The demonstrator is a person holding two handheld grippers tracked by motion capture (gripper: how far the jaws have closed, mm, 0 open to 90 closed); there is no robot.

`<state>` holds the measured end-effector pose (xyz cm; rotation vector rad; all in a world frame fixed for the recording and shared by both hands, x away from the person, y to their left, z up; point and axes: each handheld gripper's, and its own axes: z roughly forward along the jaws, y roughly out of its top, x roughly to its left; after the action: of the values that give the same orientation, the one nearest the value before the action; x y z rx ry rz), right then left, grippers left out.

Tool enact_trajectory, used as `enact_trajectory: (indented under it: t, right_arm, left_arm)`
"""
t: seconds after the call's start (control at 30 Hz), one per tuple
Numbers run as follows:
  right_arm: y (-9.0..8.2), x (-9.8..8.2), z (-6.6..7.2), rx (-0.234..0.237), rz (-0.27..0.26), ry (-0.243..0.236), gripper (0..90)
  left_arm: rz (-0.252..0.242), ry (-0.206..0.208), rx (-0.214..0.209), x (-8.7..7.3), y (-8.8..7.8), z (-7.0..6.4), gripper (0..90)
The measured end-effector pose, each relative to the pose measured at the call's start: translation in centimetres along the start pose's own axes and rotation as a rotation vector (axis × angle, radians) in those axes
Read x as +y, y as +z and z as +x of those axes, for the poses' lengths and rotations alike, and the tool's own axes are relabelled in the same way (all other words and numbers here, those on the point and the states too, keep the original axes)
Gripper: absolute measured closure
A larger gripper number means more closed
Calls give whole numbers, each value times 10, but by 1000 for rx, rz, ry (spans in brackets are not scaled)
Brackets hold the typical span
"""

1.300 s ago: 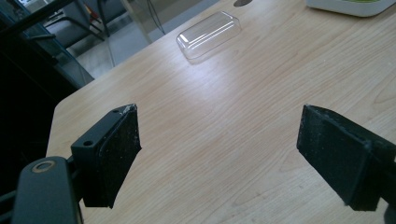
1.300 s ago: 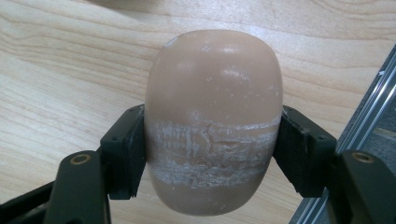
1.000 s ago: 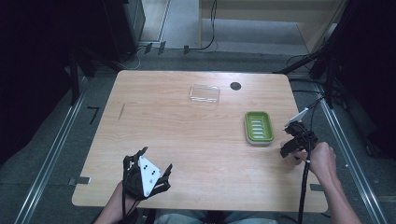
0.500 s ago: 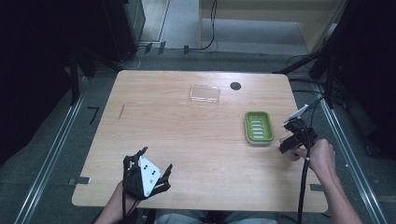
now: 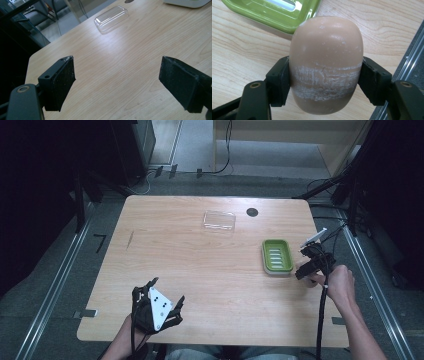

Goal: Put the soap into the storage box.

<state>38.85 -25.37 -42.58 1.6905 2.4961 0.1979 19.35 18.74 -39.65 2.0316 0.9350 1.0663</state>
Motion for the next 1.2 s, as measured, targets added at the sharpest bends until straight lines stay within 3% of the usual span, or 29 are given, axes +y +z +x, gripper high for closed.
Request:
enact_trajectory:
  t: [1.2]
  right_arm:
    - [-10, 27, 5, -1, -74, -22, 336]
  left_arm:
    - [1, 2, 2, 0, 0, 0, 140]
